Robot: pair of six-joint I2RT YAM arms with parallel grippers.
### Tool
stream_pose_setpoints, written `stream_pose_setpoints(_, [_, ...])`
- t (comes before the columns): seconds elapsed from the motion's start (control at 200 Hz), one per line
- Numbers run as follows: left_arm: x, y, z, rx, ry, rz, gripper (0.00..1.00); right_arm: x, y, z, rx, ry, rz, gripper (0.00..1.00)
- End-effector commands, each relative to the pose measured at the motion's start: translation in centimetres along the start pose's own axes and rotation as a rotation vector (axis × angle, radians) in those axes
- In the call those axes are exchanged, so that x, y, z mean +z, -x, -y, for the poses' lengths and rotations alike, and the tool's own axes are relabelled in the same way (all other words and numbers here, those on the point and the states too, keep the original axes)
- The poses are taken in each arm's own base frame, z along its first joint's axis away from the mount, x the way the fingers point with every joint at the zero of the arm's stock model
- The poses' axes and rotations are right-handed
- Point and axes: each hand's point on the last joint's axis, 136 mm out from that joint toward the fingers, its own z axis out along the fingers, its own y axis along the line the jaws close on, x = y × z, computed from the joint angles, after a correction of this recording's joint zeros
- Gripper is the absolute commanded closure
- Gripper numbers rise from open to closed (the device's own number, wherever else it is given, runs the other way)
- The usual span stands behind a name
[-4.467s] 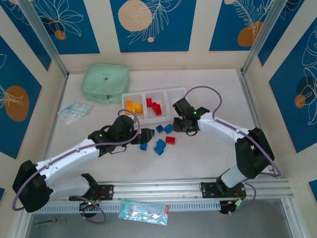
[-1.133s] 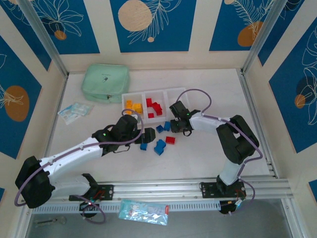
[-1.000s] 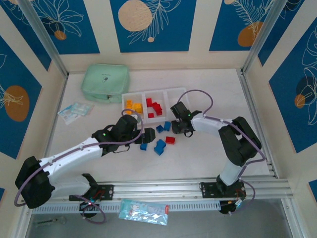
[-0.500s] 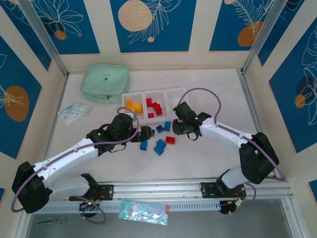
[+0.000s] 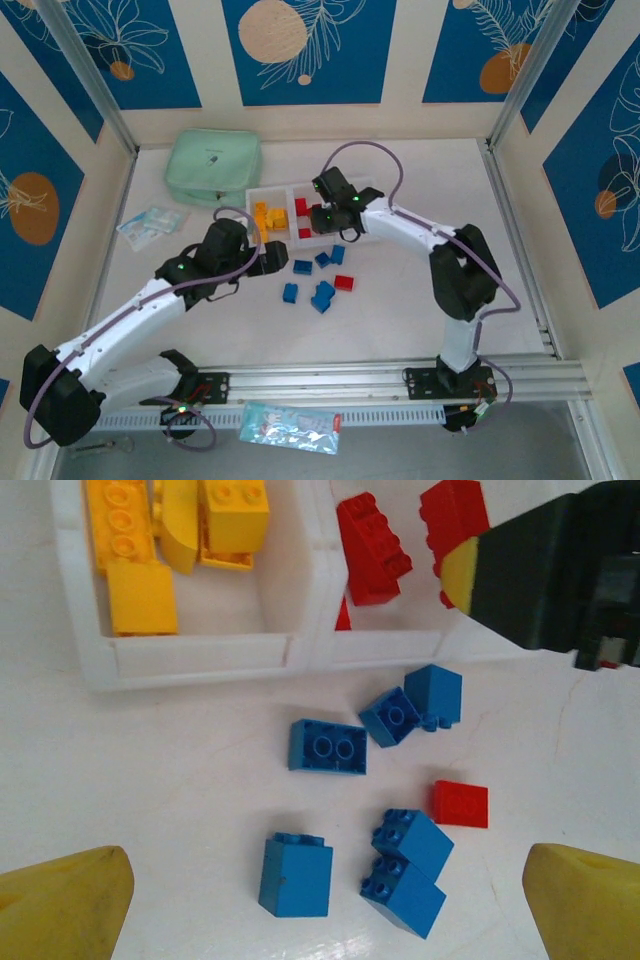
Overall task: Sort the legos into containers by color
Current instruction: Place the lego in the container, then pick up the lego from the center of the table.
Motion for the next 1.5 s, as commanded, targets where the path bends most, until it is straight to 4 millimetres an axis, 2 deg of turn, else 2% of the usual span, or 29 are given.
stream_pose_setpoints(0.0, [-0.7,0.5,-0.3,0.009,0.005,-0.001,0.01,1.3,1.7,-1.0,-0.016,0.039,-0.001,0.77])
stream_pose_setpoints(0.06, [-0.7,0.6,-0.6,0.006,0.008,0.0,0.01,2.2,2.4,-1.2,-0.022,0.038,0.002,0.76])
stream_pose_setpoints(0.125, [-0.7,0.7,-0.8,-0.002,0.011,0.0,0.01,2.6,2.9,-1.5,-0.023,0.047,0.0,0.7])
stream_pose_setpoints(0.24, [-0.7,0.8,-1.0,-0.01,0.009,0.001,0.01,2.3,3.7,-1.9,-0.022,0.058,0.009,0.59])
stream_pose_setpoints(0.44, [-0.7,0.8,-1.0,-0.015,0.009,-0.005,0.01,-1.3,4.4,-2.3,-0.008,0.096,0.063,0.5])
stream_pose_setpoints(0.58, [-0.7,0.9,-0.4,-0.015,-0.013,-0.012,0.01,-3.9,3.7,-1.6,0.007,0.1,0.083,0.48])
stream_pose_setpoints(0.765, [-0.4,0.0,0.6,-0.03,-0.08,-0.043,0.01,-6.4,0.4,0.5,0.056,0.102,0.06,0.42])
stream_pose_setpoints(0.985, [0.5,-2.0,1.3,-0.025,-0.11,-0.085,0.01,-7.5,-5.6,3.2,0.081,0.08,-0.032,0.37])
stream_pose_setpoints(1.07, [0.8,-2.9,1.8,-0.018,-0.116,-0.097,0.01,-7.6,-8.2,3.6,0.088,0.1,-0.078,0.35])
stream_pose_setpoints(1.27, [1.9,-4.5,3.1,-0.003,-0.119,-0.114,0.01,-7.3,-12.9,3.6,0.07,0.152,-0.16,0.31])
stream_pose_setpoints(1.496, [2.8,-5.3,4.0,0.001,-0.119,-0.117,0.01,-6.1,-16.1,3.7,0.027,0.137,-0.222,0.27])
